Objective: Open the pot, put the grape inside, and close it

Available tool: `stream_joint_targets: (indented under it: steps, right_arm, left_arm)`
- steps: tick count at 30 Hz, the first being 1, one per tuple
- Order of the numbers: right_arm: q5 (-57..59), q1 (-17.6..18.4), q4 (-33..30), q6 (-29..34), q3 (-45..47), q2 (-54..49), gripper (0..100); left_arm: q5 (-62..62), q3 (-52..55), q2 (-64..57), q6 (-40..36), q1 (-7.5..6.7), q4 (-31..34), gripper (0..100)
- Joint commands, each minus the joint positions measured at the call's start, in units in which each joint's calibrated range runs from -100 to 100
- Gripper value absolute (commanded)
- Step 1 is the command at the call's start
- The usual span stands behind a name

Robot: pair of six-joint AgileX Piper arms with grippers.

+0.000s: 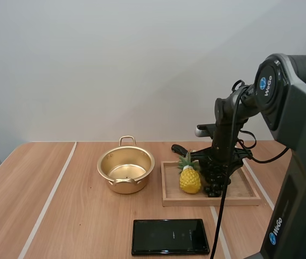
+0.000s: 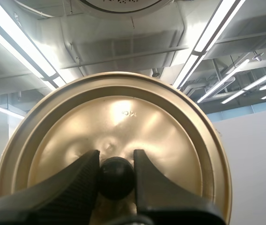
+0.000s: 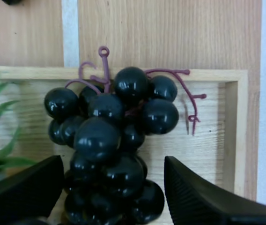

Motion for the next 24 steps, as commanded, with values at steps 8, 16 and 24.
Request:
stream_joint_targets:
  steps: [8,16,24]
  right_arm:
    - [0.74,-0.25,-0.88,1.8,0.1,-0.51,0]
    - [0.74,-0.25,-1.17,1.8,-0.31,-5.01,0]
    - [1.13,-0.25,-1.17,1.8,-4.85,-17.63,0]
  left_arm:
    - [-1.02,-0.13,0.14,-0.08,-0.09,0.0,0]
    - [-0.62,-0.13,0.14,-0.08,-0.09,0.0,0]
    - [-0.62,-0.13,0.14,-0.08,-0.09,0.0,0]
